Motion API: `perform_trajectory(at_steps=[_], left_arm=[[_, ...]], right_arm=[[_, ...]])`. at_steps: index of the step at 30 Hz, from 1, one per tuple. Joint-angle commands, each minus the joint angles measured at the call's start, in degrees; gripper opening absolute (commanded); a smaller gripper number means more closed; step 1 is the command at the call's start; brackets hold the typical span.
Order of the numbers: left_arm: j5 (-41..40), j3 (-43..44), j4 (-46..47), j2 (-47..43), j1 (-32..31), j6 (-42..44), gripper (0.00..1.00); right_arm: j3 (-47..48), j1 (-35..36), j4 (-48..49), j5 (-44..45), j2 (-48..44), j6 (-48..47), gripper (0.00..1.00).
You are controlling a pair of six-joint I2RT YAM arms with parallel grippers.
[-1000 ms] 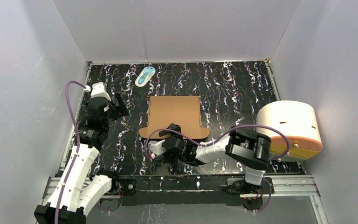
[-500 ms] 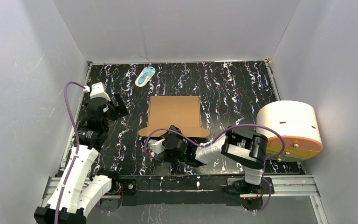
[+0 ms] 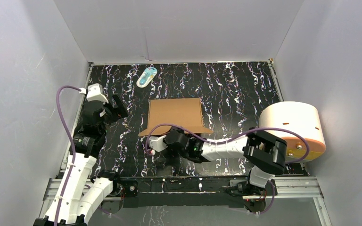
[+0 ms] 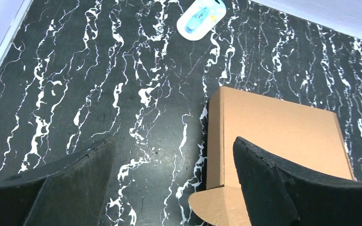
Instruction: Fold the paper box
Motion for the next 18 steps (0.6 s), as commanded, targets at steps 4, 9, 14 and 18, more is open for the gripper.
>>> perform_trajectory(at_steps=[4, 9, 14, 18], left_arm=[[3.5, 8.2, -4.8, -0.4, 0.3, -0.9, 0.91], [5.5, 13.1, -7.5, 0.6, 0.3, 0.1, 0.91], [7.2, 17.1, -10.0, 1.1, 0.3, 1.2, 0.91], [7.8, 19.0, -12.0, 1.0, 0.3, 1.9, 0.91]], right_arm=[[13.3, -1.6, -25.8, -8.9, -5.6, 7.9, 0.00], [24.8, -4.3, -41.8, -16.4, -6.1, 11.7, 0.00], [35.3, -7.7, -53.3, -25.1, -5.1, 13.4, 0.00], [43.1, -11.3, -60.0, -32.2, -3.8, 14.4, 0.00]])
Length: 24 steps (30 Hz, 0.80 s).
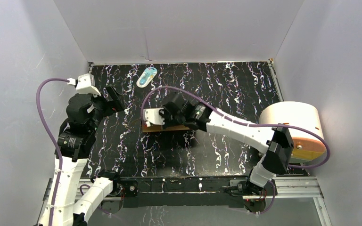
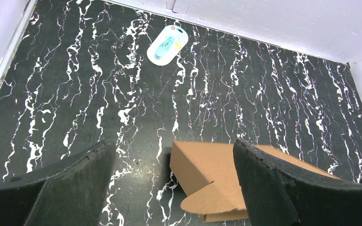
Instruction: Fold the paper box
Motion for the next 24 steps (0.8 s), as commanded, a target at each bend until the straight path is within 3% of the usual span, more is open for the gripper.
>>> perform_trajectory(at_steps=[1, 9, 18, 24], left_arm=[[2.1, 3.5, -3.9, -0.5, 0.3, 2.0, 0.91], [4.8, 3.3, -5.4, 0.3, 0.3, 2.4, 0.91], [4.8, 1.3, -5.1, 3.3, 0.3, 3.2, 0.92], [5.2, 0.6, -3.5, 6.0, 0.3, 3.7, 0.92]], right_arm=[[9.0, -3.6, -10.6, -10.2, 0.1, 2.5, 0.00], [17.0, -10.8, -17.7, -23.4, 5.5, 1.9, 0.00], [21.4, -14.6, -17.2, -24.9, 11.2, 0.5, 0.01], [23.2, -15.0, -14.3, -24.5, 11.1, 0.3, 0.24]])
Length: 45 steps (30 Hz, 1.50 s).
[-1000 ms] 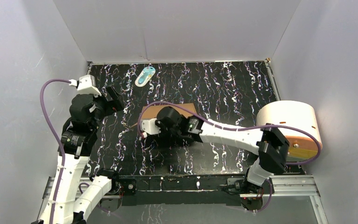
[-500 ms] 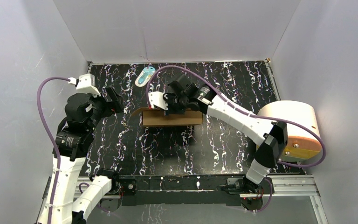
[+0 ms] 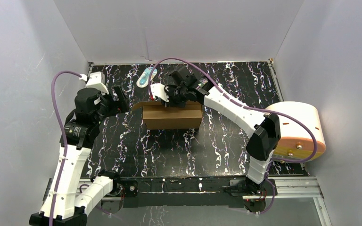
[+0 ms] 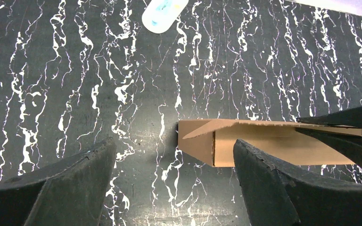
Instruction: Fold the paper box
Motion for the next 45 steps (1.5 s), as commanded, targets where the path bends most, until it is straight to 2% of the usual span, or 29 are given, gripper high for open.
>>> perform_trajectory(at_steps=[1, 12, 15, 18, 21, 24, 29, 35, 42, 45], left_arm=[[1.3, -0.9, 1.2, 1.5, 0.3, 1.4, 0.92], [1.8, -1.3, 2.4, 5.5, 0.3, 2.3, 0.92], [1.3, -0.7, 2.5, 6.4, 0.3, 3.2, 0.92], [0.8, -1.0, 2.9, 7.5, 0.3, 4.9, 0.92], [0.7, -0.7, 3.0, 8.8, 0.3, 6.4, 0.92], [0.9, 0.2, 3.2, 10.0, 0.3, 7.4, 0.92], [3.9, 1.0, 3.8, 12.0, 0.3, 9.0, 0.92], [6.9, 2.1, 3.8, 14.7, 0.3, 10.0, 0.91], [9.2, 3.7, 6.3, 18.7, 0.3, 10.6, 0.89], [10.6, 4.5, 6.8, 20.4, 0.3, 11.4, 0.87]], right_arm=[[2.4, -0.4, 1.8, -1.2, -0.3, 0.2, 0.26], [0.1, -0.3, 10.3, 2.4, -4.4, 3.2, 0.45], [-4.2, -0.3, 14.9, 7.1, -8.1, 5.6, 0.58], [-9.2, -0.6, 19.2, 11.7, -12.5, 8.9, 0.65], [-14.0, -1.7, 21.6, 17.3, -17.4, 13.3, 0.67], [-17.8, -5.0, 21.6, 17.9, -21.5, 19.8, 0.70], [-22.6, -10.5, 19.5, 14.5, -26.7, 27.6, 0.70], [-29.6, -12.6, 20.5, 16.5, -30.9, 33.1, 0.67], [-32.6, -14.4, 22.5, 15.0, -31.6, 35.7, 0.60], [-33.3, -15.2, 23.2, 15.0, -31.7, 36.0, 0.53]])
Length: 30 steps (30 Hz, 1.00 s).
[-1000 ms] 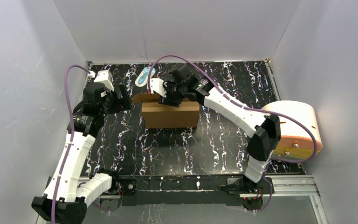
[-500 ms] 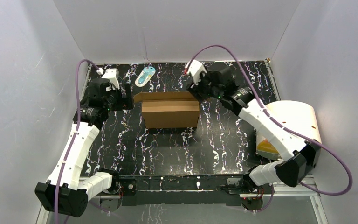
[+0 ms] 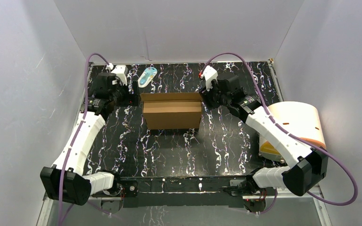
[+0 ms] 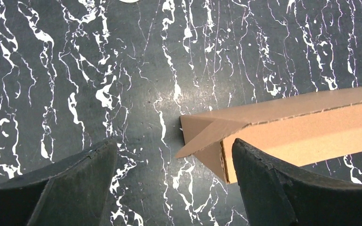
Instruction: Fold the paper box
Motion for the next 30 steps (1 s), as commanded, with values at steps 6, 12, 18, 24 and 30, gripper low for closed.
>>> perform_trajectory(at_steps=[6, 12, 18, 24, 30], left_arm=[[7.0, 4.3, 1.3, 2.8, 0.3, 2.2, 0.78], [9.2, 3.1, 1.1, 1.7, 0.3, 1.4, 0.61], [13.8, 2.5, 1.1, 2.5, 0.3, -1.0, 0.46], [16.0, 2.7, 0.8, 2.6, 0.2, -3.5, 0.35], [16.4, 3.0, -0.6, 1.8, 0.2, -7.5, 0.30]], right_arm=[[-0.1, -1.3, 4.7, -2.6, -1.3, 3.4, 0.35], [1.5, -1.3, 3.7, -6.3, 0.2, 5.7, 0.23], [1.9, -1.3, 3.0, -7.1, 0.7, 8.3, 0.19], [2.5, -1.3, 2.9, -7.7, 1.4, 10.4, 0.19], [4.3, -1.3, 2.4, -7.3, 2.2, 13.1, 0.19]])
